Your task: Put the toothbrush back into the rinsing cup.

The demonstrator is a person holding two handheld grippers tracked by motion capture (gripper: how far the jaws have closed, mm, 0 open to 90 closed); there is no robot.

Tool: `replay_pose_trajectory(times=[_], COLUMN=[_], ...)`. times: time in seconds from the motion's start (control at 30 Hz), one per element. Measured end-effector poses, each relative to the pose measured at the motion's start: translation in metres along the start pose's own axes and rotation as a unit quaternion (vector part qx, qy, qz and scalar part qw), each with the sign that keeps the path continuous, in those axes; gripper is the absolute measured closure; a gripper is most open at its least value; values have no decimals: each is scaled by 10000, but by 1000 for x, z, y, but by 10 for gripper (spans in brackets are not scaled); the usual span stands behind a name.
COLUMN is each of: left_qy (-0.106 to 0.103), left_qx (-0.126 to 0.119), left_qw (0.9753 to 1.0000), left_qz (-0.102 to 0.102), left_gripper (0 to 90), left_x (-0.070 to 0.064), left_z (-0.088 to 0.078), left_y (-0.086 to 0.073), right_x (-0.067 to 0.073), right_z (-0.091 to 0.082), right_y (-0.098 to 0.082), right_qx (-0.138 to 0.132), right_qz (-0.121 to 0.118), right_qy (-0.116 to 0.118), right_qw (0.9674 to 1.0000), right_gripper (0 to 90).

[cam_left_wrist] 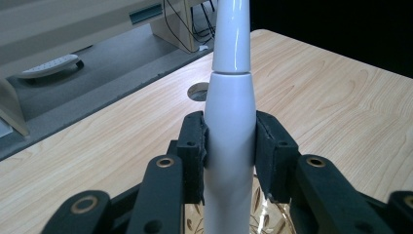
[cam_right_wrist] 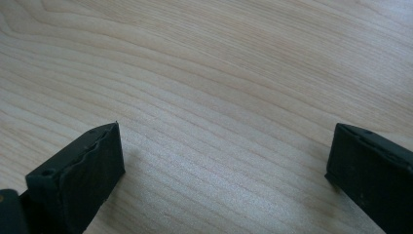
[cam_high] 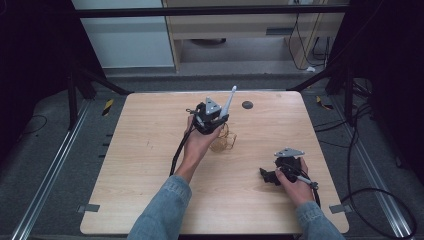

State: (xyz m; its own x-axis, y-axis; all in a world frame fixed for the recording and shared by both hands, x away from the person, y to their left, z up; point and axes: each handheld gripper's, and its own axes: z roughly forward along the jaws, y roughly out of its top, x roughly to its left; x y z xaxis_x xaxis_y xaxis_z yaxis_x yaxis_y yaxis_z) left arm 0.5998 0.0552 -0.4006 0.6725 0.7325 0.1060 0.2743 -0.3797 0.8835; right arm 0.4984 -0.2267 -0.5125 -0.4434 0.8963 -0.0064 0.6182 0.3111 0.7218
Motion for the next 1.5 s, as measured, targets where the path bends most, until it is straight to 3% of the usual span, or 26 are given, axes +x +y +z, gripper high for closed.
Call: replay_pose_trajectory(times=[1.5], left_qy=[-7], left_qx=[221], left_qw=[9997], left_qz=[-80], left_gripper=[666], left_x=[0], left_z=[1], left_y=[-15], right_x=[0], right_z=[0], right_y=[0], right_qx=[-1], right_qz=[-7], right_qy=[-2], right_qw=[10000], right_gripper=[3])
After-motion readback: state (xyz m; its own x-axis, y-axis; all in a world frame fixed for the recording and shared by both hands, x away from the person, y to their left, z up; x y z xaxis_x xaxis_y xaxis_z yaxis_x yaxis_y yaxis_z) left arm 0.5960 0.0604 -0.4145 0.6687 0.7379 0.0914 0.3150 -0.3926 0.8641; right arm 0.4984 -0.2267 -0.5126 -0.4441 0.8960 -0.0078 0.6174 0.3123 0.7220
